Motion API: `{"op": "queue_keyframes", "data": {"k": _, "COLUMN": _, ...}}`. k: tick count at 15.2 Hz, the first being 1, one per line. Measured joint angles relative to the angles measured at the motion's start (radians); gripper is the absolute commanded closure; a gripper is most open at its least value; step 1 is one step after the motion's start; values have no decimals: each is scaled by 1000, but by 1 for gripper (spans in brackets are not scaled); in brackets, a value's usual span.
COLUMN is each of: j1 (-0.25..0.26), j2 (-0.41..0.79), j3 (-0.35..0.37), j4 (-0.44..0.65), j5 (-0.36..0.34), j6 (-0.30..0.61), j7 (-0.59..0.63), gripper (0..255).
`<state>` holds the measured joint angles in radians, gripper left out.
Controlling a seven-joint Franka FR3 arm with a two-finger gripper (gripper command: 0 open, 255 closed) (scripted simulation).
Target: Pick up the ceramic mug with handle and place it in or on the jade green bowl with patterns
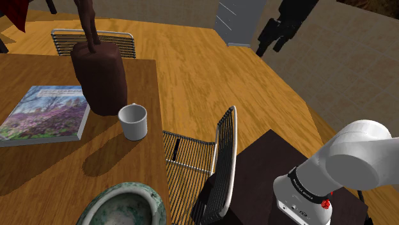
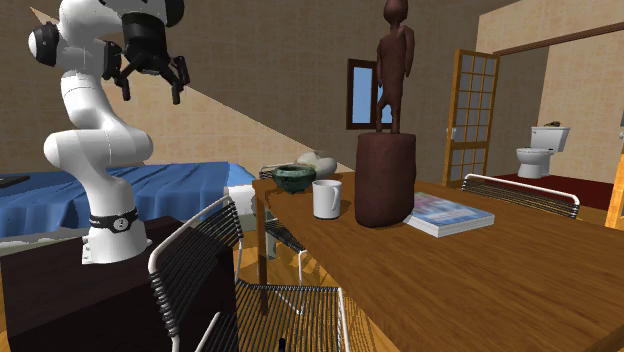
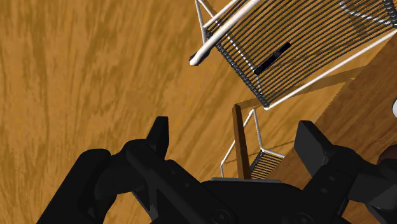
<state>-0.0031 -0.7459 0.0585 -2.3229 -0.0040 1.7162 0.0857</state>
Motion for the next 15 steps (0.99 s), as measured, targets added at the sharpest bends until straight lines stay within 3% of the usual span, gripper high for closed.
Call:
{"op": "queue_keyframes", "data": {"k": 6, "j1": 23, "j2": 67, "j3": 65, "j4": -21, "j5": 42, "j6": 79, "j7": 74, "gripper": 0}}
{"op": "queue_keyframes", "data": {"k": 15, "j1": 63, "j2": 275, "j3": 209, "j4": 7, "j5": 101, "j6": 248, "j7": 238, "gripper": 0}}
